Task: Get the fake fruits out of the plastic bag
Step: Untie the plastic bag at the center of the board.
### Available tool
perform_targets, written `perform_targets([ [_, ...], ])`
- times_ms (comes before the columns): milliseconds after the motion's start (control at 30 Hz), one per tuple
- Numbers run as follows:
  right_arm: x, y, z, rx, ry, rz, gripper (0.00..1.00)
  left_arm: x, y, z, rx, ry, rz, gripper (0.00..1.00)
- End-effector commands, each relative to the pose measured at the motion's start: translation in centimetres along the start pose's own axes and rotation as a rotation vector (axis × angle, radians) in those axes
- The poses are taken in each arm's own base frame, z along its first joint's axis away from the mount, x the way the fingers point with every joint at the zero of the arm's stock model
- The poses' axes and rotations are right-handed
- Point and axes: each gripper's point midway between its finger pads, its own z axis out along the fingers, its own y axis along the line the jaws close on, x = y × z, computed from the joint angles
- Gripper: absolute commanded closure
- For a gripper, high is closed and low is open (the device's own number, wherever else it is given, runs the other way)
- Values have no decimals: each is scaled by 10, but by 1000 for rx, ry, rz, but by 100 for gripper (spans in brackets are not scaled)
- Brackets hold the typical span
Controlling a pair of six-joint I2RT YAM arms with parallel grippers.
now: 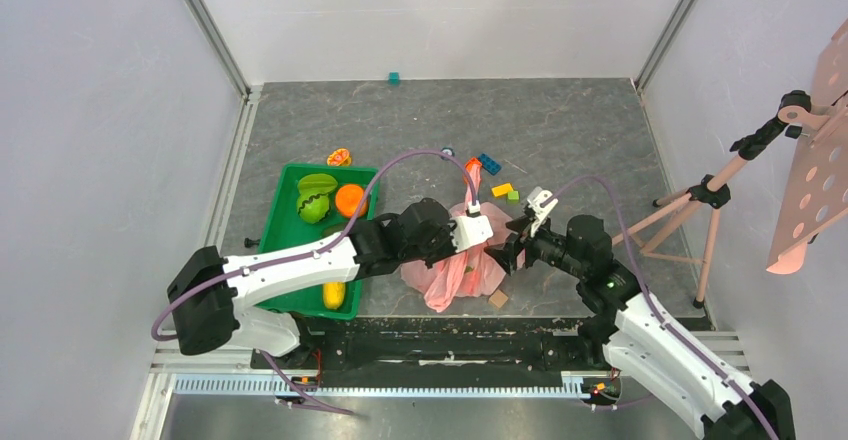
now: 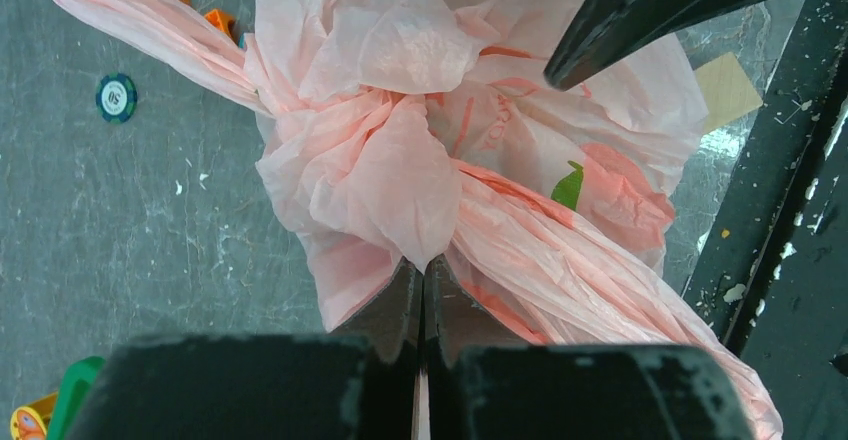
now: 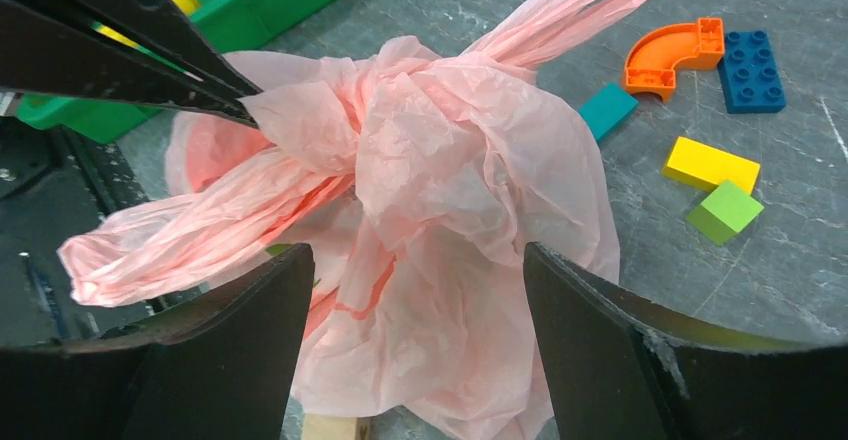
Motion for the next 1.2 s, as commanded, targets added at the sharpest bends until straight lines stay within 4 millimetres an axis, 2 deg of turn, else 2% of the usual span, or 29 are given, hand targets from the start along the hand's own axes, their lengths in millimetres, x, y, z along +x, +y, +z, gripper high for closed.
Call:
perform_targets([
  [0,-37,-12,8,55,-89,-139,19,-25,1,-3,21,-102,60,98],
  [100,-40,-14,15,54,-102,-169,18,-25,-2,-3,37,-105,56,98],
  [300,-46,-4,23,8,-149,-210,17,-26,-5,-2,72,-119,36,98],
  [400,-43,-7,28,24,-130,-218,20,-28,-7,-2,87,-131,31,98],
  [533,-33,-13,33,43,-89,-216,35,-29,-5,-2,79,-140,24,98],
  [733,-24,-25,29,117,-79,-202,51,-24,4,-6,39,-155,-22,98],
  [867,-24,-38,28,196,-62,-160,86,-22,11,-12,-8,-187,-74,98],
  [933,-24,-42,29,222,-57,-124,96,-19,19,-14,-66,-200,-127,98],
  [1033,-26,-43,29,240,-71,-76,100,-14,31,-20,-158,-235,-207,98],
  [1167,-24,-63,21,390,-106,68,100,0,56,-36,-341,-285,-379,98],
])
